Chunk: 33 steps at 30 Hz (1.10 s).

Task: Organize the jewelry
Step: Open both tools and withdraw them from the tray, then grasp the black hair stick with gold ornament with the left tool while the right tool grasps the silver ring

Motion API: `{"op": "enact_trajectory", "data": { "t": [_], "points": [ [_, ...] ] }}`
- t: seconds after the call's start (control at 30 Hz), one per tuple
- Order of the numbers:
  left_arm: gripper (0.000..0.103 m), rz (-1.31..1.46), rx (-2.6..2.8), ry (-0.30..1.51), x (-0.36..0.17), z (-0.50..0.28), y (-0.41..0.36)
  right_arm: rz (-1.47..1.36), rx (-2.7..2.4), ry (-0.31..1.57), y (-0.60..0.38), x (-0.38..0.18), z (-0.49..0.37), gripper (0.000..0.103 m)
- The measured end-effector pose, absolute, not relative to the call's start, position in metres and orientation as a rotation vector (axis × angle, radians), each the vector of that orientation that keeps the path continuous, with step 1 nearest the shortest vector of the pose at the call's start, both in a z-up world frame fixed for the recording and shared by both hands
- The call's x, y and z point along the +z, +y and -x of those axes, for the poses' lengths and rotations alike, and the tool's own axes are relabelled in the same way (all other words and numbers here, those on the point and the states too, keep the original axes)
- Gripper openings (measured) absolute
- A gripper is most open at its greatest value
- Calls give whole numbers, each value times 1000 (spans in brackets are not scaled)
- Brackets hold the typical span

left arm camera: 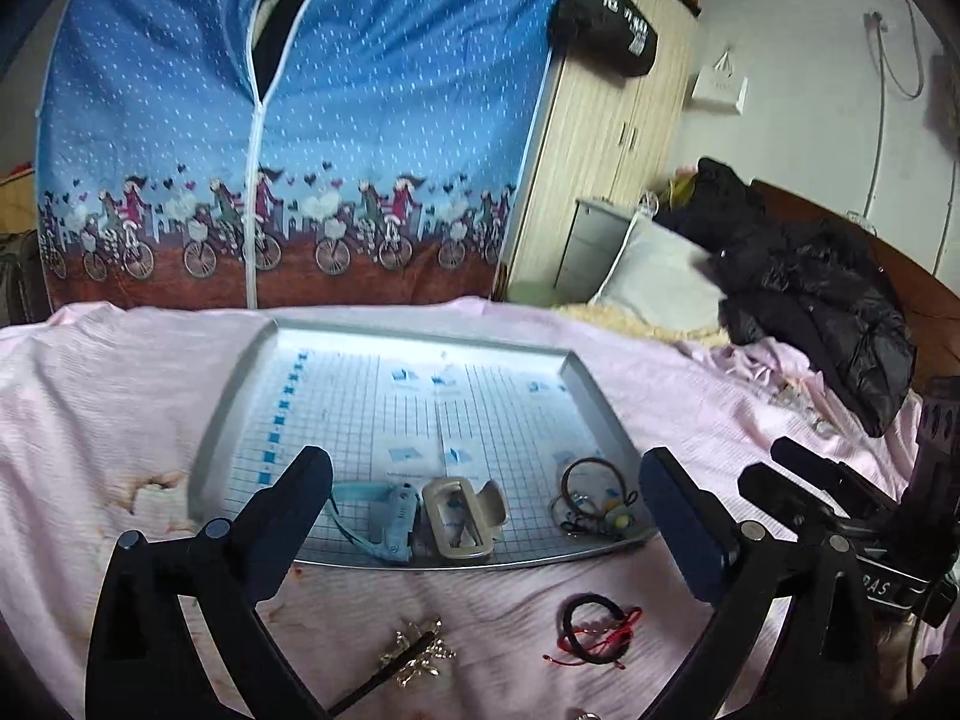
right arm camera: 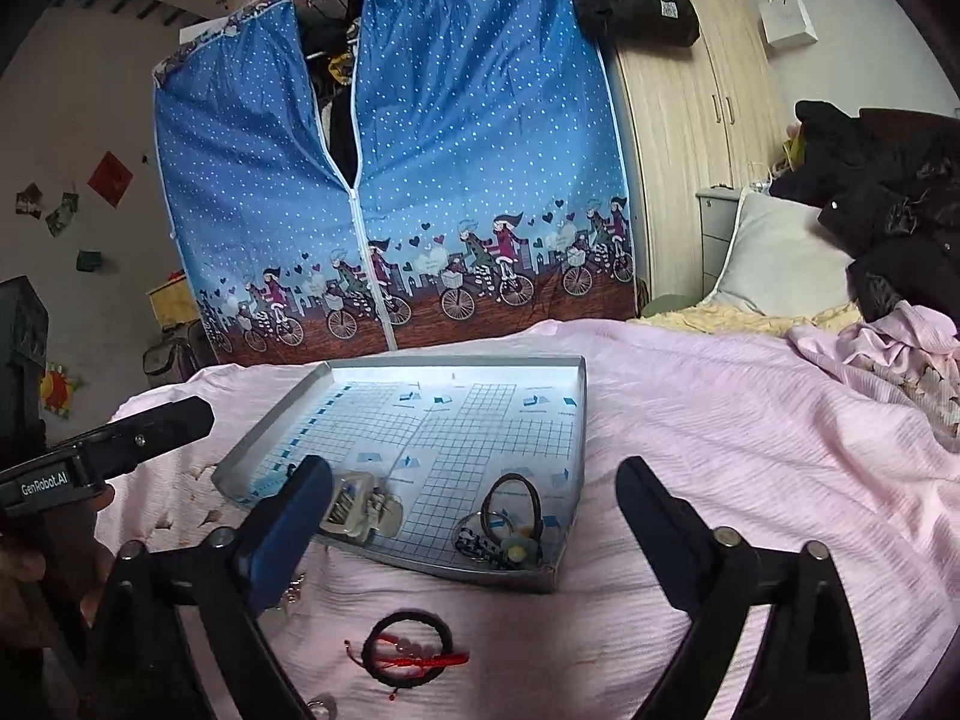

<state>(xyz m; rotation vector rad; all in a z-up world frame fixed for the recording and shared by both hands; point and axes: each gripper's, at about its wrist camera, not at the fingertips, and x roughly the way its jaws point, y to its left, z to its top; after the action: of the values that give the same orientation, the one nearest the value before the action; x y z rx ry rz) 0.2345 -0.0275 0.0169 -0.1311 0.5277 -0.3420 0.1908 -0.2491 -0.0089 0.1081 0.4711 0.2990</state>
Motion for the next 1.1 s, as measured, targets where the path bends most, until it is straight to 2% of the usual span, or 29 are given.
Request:
{"op": "enact_trajectory", "data": {
  "t": [0.27,0.43,0.63,0.8,1.1],
  "points": [
    [101,108,-287,368,49,-146,-7,-88,348,361,-233,23,-141,103],
    [101,117,-246,355,50,-103,6,-86,359,349,-226,21,-105,103],
    [101,103,-191,395,38,-63,16,-48,368,365,-215,14,-64,103],
    [101,138,-163,499,21,-44,25,-42,382,397,-210,6,-42,103],
    [101,133,-131,629,7,-53,26,-19,382,534,-202,-25,-46,103]
  ]
}}
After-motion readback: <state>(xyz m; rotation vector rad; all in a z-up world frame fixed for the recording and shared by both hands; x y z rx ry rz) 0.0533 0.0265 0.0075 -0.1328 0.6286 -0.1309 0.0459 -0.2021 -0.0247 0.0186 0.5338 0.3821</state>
